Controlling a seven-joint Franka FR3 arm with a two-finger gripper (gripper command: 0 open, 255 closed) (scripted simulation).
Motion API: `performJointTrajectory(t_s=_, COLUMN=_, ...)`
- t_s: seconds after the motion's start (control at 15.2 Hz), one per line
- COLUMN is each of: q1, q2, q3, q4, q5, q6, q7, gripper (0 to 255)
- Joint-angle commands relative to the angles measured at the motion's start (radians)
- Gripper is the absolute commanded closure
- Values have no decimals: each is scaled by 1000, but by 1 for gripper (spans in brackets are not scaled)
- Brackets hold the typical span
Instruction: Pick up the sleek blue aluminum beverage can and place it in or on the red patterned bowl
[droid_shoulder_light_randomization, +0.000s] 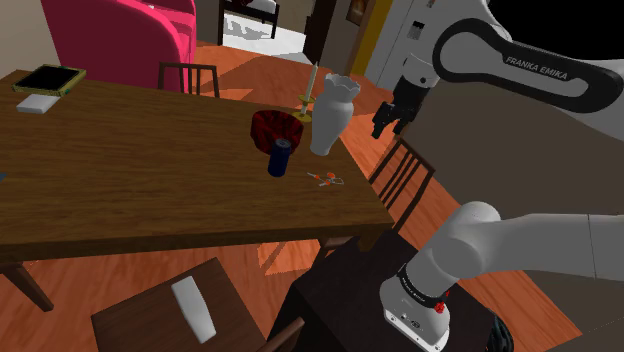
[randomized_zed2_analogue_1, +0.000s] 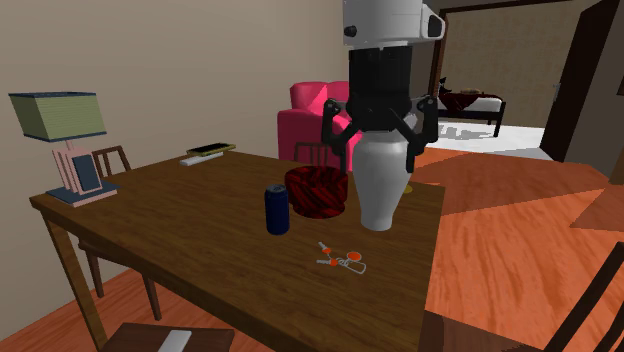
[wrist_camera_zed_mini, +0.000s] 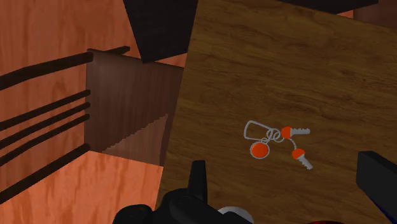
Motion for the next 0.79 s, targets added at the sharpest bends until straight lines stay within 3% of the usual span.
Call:
performJointTrajectory(t_s=0.0, q1=0, q2=0, q3=0, q4=0, q5=0, q6=0, q7=0, gripper=0)
performJointTrajectory(t_s=0.73, q1=58, q2=359, q3=121, q4=115, q5=95, q6=205, q7=180, gripper=0)
